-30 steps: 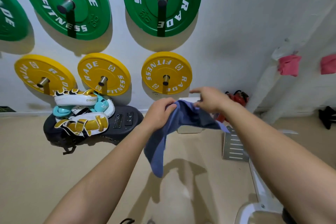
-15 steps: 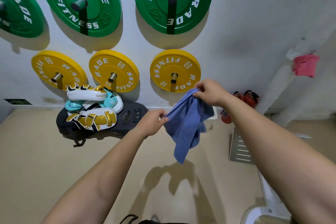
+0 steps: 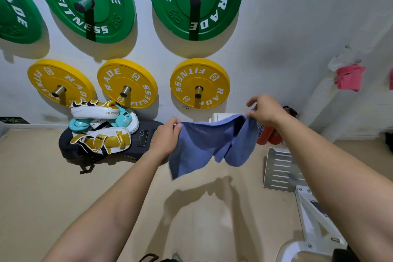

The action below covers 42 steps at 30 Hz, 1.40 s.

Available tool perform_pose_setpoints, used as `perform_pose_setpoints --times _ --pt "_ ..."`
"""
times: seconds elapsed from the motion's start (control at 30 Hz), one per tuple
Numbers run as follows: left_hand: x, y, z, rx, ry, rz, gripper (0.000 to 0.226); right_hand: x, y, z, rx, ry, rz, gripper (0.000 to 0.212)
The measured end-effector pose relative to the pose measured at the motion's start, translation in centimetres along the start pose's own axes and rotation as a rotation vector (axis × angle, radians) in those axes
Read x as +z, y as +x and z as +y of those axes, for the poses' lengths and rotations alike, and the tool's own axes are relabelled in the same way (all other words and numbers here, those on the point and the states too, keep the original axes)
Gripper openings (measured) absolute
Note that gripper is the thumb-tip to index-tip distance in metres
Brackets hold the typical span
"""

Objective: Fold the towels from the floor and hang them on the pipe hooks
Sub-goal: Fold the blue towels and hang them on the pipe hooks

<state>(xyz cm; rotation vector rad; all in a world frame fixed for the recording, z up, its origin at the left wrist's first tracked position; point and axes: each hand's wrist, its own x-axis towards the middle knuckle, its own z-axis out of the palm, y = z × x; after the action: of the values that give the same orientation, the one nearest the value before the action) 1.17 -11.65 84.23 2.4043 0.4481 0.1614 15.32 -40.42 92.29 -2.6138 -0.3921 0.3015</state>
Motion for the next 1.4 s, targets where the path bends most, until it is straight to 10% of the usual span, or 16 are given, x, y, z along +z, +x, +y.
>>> perform_pose_setpoints --times 0.27,0.47,0.8,1.4 --pt "2.2 0.1 4.1 -0.007 -0.123 -0.068 0.014 5.7 -2.7 -1.0 -0.034 0.361 -0.237 0.011" --pt "2.7 -0.7 5.3 0.052 -0.152 -0.296 0.015 7.8 -3.1 -3.2 -0.171 0.345 -0.425 0.044" --pt "3.1 -0.9 4.6 -0.100 -0.457 -0.191 0.018 8.6 -2.7 -3.5 -0.184 0.508 -0.324 0.008" --pt "3.0 -0.7 5.8 -0.079 -0.609 -0.192 0.014 8.8 -1.4 -3.6 -0.186 0.358 -0.079 0.015"
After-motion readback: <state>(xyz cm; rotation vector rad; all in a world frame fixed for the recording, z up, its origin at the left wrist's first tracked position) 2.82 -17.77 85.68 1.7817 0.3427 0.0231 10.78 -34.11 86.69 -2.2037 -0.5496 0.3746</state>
